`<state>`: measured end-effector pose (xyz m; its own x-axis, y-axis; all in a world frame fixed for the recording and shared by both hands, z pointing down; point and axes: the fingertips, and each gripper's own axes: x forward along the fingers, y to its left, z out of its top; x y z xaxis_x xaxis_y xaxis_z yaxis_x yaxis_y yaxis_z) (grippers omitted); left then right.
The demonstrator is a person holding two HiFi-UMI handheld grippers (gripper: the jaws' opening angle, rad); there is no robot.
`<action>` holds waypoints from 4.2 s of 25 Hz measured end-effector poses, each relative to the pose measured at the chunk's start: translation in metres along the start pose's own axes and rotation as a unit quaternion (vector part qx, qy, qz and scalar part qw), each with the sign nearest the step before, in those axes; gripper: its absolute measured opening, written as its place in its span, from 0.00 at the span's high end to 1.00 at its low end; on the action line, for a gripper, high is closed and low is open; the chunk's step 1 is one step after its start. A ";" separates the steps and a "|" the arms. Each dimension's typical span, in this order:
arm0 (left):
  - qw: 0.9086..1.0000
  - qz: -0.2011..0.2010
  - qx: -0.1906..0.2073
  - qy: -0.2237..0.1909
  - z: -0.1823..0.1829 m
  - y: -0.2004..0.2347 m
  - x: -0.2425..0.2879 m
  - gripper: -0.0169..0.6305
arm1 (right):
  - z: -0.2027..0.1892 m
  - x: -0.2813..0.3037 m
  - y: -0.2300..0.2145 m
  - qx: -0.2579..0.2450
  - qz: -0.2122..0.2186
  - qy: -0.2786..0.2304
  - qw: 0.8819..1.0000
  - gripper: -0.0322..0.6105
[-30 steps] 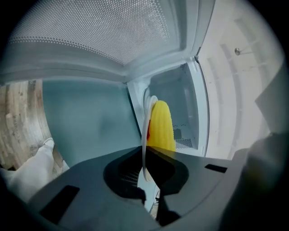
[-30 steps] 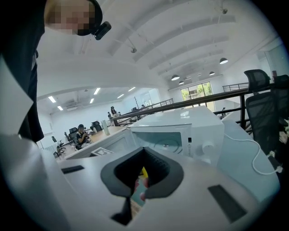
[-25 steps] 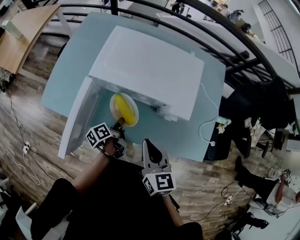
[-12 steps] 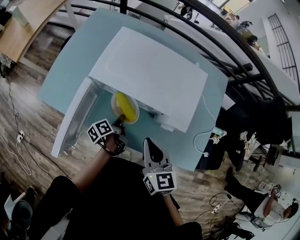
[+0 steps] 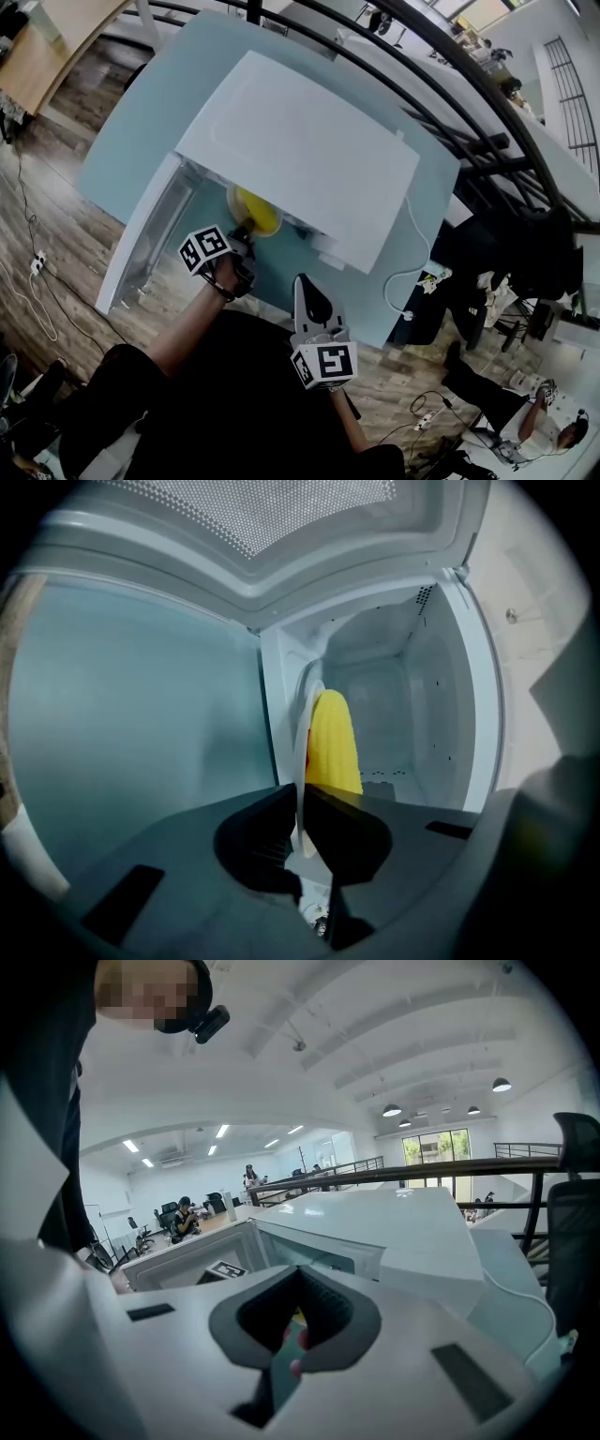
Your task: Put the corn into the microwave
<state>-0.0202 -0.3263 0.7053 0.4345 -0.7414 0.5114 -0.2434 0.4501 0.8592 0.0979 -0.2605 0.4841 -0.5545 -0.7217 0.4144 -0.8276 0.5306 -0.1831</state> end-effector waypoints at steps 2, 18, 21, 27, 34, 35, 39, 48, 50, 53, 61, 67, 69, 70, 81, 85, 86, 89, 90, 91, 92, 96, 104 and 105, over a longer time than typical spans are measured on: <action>1.000 0.000 0.001 0.000 0.001 -0.002 0.004 0.95 | 0.000 0.000 -0.004 0.001 -0.002 0.001 1.000 0.94; 1.000 0.005 0.001 -0.008 0.012 -0.010 0.030 0.95 | -0.006 0.001 -0.024 0.011 -0.016 0.012 1.000 0.94; 1.000 0.004 0.009 -0.007 0.014 -0.012 0.035 0.95 | -0.007 0.001 -0.026 0.013 -0.018 0.012 1.000 0.94; 1.000 0.006 0.028 -0.004 0.015 -0.017 0.045 0.95 | -0.009 0.003 -0.030 0.016 -0.018 0.014 1.000 0.94; 0.999 0.009 0.049 0.006 0.014 -0.019 0.049 0.94 | -0.007 0.005 -0.032 0.018 -0.022 0.013 1.000 0.94; 0.998 0.010 0.053 0.007 0.014 -0.019 0.050 0.94 | -0.008 0.006 -0.032 0.018 -0.021 0.014 1.000 0.94; 0.997 0.024 0.073 0.008 0.014 -0.019 0.048 0.93 | -0.008 0.006 -0.031 0.018 -0.022 0.014 0.999 0.94; 0.993 0.050 0.108 0.016 0.014 -0.013 0.046 0.79 | -0.010 0.005 -0.030 0.023 -0.027 0.012 0.999 0.94; 0.992 0.047 0.115 0.016 0.014 -0.015 0.044 0.78 | -0.010 0.005 -0.028 0.023 -0.027 0.010 0.999 0.94; 0.991 0.043 0.128 0.016 0.013 -0.017 0.040 0.76 | -0.009 0.004 -0.025 0.024 -0.027 0.007 0.999 0.94; 0.987 0.045 0.152 0.028 0.008 -0.014 0.019 0.76 | -0.012 0.002 -0.011 0.030 -0.027 -0.002 0.999 0.94; 0.979 0.033 0.196 0.055 -0.007 -0.019 -0.005 0.77 | -0.014 -0.001 0.008 0.041 -0.026 -0.012 0.999 0.94; 0.973 0.033 0.220 0.060 -0.009 -0.023 -0.015 0.81 | -0.014 -0.003 0.016 0.044 -0.028 -0.016 0.999 0.94; 0.970 0.033 0.232 0.061 -0.010 -0.025 -0.020 0.83 | -0.014 -0.004 0.020 0.045 -0.028 -0.018 0.998 0.94; 0.942 0.012 0.327 0.075 -0.016 -0.039 -0.073 0.97 | -0.020 -0.014 0.058 0.062 -0.035 -0.041 0.997 0.94; 0.936 0.004 0.342 0.083 -0.018 -0.035 -0.088 0.97 | -0.023 -0.016 0.068 0.068 -0.037 -0.049 0.996 0.94; 0.932 0.000 0.352 0.084 -0.019 -0.035 -0.093 0.97 | -0.024 -0.017 0.071 0.069 -0.038 -0.051 0.996 0.94; 0.912 -0.014 0.401 0.083 -0.023 -0.043 -0.109 0.97 | -0.025 -0.022 0.080 0.070 -0.041 -0.055 0.995 0.94; 0.904 -0.019 0.419 0.083 -0.025 -0.047 -0.114 0.97 | -0.025 -0.023 0.083 0.069 -0.042 -0.057 0.995 0.94; 0.895 -0.025 0.437 0.083 -0.027 -0.052 -0.119 0.97 | -0.025 -0.024 0.085 0.069 -0.044 -0.060 0.995 0.94; 0.887 -0.032 0.454 0.082 -0.029 -0.056 -0.125 0.97 | -0.025 -0.025 0.087 0.068 -0.047 -0.064 0.995 0.94; 0.850 -0.061 0.518 0.071 -0.032 -0.076 -0.148 0.97 | -0.025 -0.026 0.095 0.072 -0.054 -0.072 0.993 0.94; 0.798 -0.089 0.595 0.026 -0.026 -0.101 -0.192 0.97 | -0.021 -0.028 0.108 0.065 -0.058 -0.080 0.993 0.94; 0.795 -0.092 0.599 0.024 -0.025 -0.103 -0.196 0.97 | -0.020 -0.028 0.109 0.064 -0.059 -0.082 0.993 0.94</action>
<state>-0.0590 -0.2151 0.5165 0.5834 -0.7073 0.3992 -0.8111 -0.4824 0.3307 0.0250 -0.1733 0.4698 -0.4515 -0.8435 0.2909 -0.8860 0.3853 -0.2579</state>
